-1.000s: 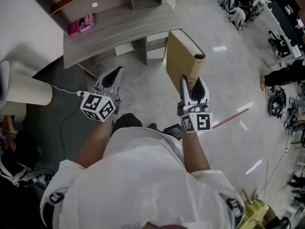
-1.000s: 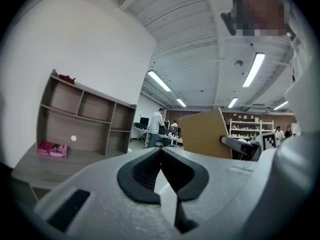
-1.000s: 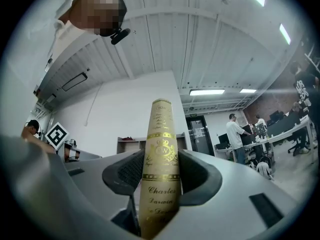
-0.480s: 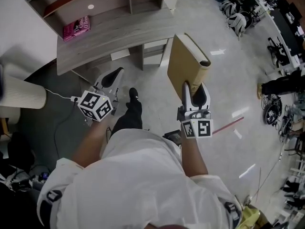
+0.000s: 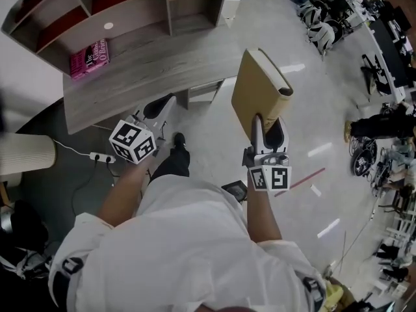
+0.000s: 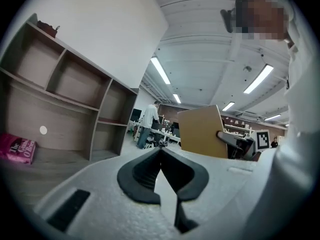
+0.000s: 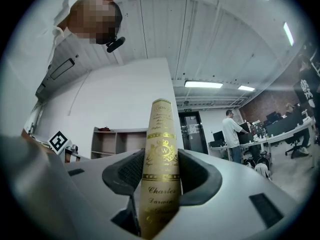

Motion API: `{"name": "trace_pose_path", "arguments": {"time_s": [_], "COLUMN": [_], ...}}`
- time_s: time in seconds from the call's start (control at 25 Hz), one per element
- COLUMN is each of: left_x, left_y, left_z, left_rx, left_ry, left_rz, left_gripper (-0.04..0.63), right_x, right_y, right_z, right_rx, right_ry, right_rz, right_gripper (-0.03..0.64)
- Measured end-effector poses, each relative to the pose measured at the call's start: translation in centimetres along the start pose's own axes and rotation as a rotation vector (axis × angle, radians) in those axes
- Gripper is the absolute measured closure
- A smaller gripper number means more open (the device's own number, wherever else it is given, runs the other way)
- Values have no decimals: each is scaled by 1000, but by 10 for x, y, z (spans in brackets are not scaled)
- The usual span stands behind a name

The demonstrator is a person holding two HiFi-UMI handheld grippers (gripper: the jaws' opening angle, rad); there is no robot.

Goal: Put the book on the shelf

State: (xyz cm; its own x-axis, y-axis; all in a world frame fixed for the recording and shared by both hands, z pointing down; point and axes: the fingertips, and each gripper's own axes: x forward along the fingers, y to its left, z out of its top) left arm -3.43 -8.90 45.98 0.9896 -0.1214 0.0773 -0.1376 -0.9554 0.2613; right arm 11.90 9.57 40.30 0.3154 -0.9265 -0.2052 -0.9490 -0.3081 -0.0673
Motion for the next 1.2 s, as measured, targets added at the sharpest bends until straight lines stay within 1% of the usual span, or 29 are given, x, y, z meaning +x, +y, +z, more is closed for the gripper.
{"name": "trace_pose_path", "arguments": {"time_s": [0.16,0.2,0.32,0.36,0.56,0.72,0.92,1.04,1.2], "left_x": [34,38,59,70,103,123,137,146,164], "left_y": [57,67,93,102,148,177,197,209,219], "left_z": [17,20,32,36,45,69,71,73,87], "left_rx": [-1,14,97,107,78,85,67,69,51], "left_ry": [3,3,4,7,-18,-27,-24,-34,-76], "left_rz": [-7,-10,-19,-18,11,35,114,194,310], "left_gripper": [583,583,583,583,583,583,583,583,583], "right_x": [66,79,125,143,216,280,343,375,414], "right_y": [-6,-4,-3,-6,-7,-9,-20,-31,-39], "right_z": [-10,-11,-8,-7,-14,-2,2,-1,-10], "right_rx": [-13,-16,-23,-26,-65,-111,-141,-144,-178], "right_ry": [17,19,18,15,-16,-58,-111,-140,-145], "right_rz": [-8,-5,20,32,98,150,223,285,385], "right_gripper": [419,419,419,419,419,419,419,419,419]}}
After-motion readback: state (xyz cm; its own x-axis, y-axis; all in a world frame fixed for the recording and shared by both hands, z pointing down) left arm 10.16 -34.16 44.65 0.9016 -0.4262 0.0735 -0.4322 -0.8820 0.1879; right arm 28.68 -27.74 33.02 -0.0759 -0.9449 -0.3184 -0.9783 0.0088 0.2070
